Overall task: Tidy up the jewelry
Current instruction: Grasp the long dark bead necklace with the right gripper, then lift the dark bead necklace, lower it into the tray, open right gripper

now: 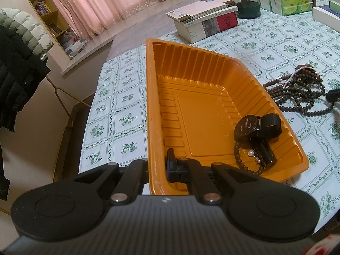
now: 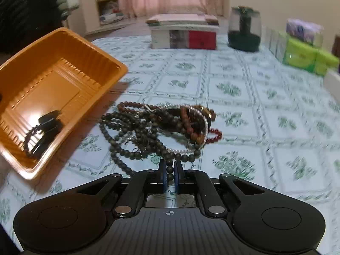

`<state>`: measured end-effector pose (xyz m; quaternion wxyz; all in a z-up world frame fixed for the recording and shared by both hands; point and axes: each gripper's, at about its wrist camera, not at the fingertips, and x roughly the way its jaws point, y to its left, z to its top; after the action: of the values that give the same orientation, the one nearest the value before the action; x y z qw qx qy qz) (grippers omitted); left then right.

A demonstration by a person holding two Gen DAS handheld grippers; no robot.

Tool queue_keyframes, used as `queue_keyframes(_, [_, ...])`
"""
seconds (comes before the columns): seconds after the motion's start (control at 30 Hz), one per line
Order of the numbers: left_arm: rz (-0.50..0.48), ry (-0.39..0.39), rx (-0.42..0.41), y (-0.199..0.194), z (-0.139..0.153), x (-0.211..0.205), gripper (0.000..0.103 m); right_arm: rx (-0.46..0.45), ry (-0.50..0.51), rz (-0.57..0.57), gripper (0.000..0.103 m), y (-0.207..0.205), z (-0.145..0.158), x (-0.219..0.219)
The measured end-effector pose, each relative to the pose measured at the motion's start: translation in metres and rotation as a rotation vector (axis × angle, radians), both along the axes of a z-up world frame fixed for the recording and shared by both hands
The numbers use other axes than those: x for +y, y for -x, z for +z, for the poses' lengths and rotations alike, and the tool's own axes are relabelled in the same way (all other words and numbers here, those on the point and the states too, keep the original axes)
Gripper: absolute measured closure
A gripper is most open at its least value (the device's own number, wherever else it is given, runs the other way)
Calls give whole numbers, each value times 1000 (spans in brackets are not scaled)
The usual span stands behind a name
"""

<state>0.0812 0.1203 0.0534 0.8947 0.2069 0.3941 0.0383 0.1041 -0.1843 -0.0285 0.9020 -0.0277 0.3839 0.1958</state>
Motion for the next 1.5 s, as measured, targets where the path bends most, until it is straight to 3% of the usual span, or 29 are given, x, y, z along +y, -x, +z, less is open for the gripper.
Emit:
queue_keyframes(0.5, [-11,-9,-3,1,0,-1,100,-389,340,240,97,37,146,0])
queue_keyframes(0.83, [-22,-20,0,0,1,-2,100,-714,459,288,97,57,243,-7])
queue_keyframes(1.03, [-27,-25,-2,1,1,-3,100,-835,533,342,97,62,272,3])
queue_keyframes(1.27, [-27,-25,-2,2,1,-3,100,-907,599,420,97,57,282,24])
queue_keyframes(1.5, [-27,-24,-2,2,1,-3,100,-983,580,475,97,53,305,52])
